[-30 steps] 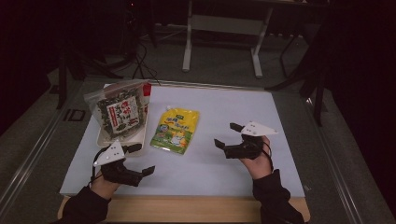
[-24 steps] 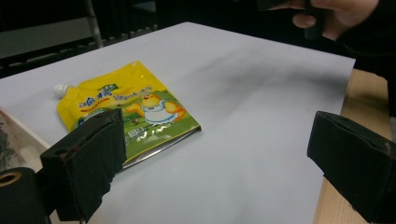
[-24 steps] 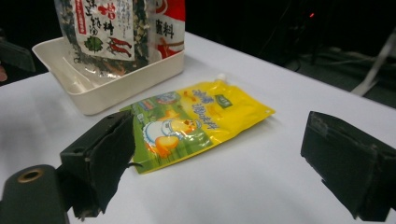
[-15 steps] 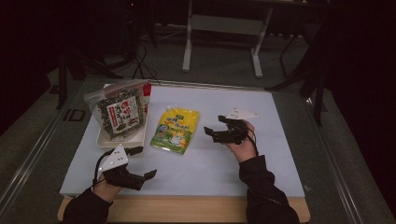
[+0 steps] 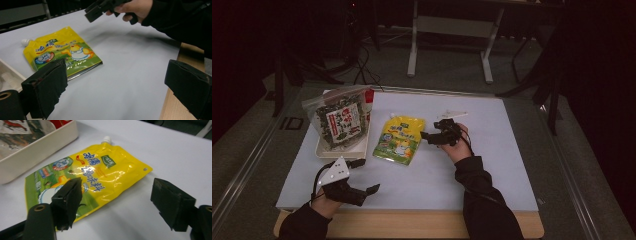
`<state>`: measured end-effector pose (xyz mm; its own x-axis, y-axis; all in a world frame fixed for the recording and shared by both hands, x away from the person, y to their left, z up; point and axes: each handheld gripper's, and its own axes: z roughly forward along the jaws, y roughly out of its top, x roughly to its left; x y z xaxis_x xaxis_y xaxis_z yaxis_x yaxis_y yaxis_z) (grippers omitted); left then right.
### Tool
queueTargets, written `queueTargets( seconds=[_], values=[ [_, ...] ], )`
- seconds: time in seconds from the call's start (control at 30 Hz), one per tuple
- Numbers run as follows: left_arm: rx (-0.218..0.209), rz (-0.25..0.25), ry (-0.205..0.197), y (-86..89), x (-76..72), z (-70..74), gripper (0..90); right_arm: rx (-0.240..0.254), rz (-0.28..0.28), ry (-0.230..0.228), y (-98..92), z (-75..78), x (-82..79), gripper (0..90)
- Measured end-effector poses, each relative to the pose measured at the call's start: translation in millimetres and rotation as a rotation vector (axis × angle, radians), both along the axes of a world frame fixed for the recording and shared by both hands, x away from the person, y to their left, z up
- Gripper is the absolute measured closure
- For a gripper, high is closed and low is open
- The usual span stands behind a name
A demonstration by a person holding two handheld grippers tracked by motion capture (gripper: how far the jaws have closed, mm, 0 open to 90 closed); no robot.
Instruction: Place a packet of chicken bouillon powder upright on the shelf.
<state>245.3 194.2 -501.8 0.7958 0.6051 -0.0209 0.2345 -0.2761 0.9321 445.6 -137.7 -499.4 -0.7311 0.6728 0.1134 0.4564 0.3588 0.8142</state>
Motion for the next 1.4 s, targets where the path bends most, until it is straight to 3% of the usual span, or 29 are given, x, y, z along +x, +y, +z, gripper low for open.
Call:
queueTargets(
  seconds=[0.17, 0.43, 0.73, 0.97, 1.2, 1.37, 1.4],
  values=[
    [-0.003, -0.006, 0.004, 0.6, -1.3, -0.4, 5.1, -0.003, -0.014, 0.054, 12.9, -10.3, 21.0, 26.3],
    [0.007, -0.012, 0.003, 1.5, -3.7, -1.9, 5.1, -0.019, -0.072, 0.096, 24.5, -22.6, 43.2, 28.3],
    [0.004, -0.014, 0.015, 2.4, -5.1, -3.7, 5.1, -0.025, -0.122, 0.14, 27.1, -33.9, 60.8, 29.5],
    [0.005, -0.012, 0.018, 2.8, -5.0, -4.1, 5.1, -0.014, -0.106, 0.18, 28.4, -39.9, 65.7, 30.2],
    [0.017, -0.01, 0.017, 2.8, -4.7, -4.7, 5.2, 0.003, -0.064, 0.222, 32.9, -42.7, 64.7, 39.2],
    [0.019, -0.01, 0.019, 2.7, -4.3, -5.3, 5.1, -0.005, -0.033, 0.221, 37.9, -43.3, 62.1, 53.8],
    [0.019, -0.011, 0.02, 2.7, -4.3, -5.3, 5.1, 0.003, -0.013, 0.233, 39.7, -43.5, 61.2, 63.9]
  ],
)
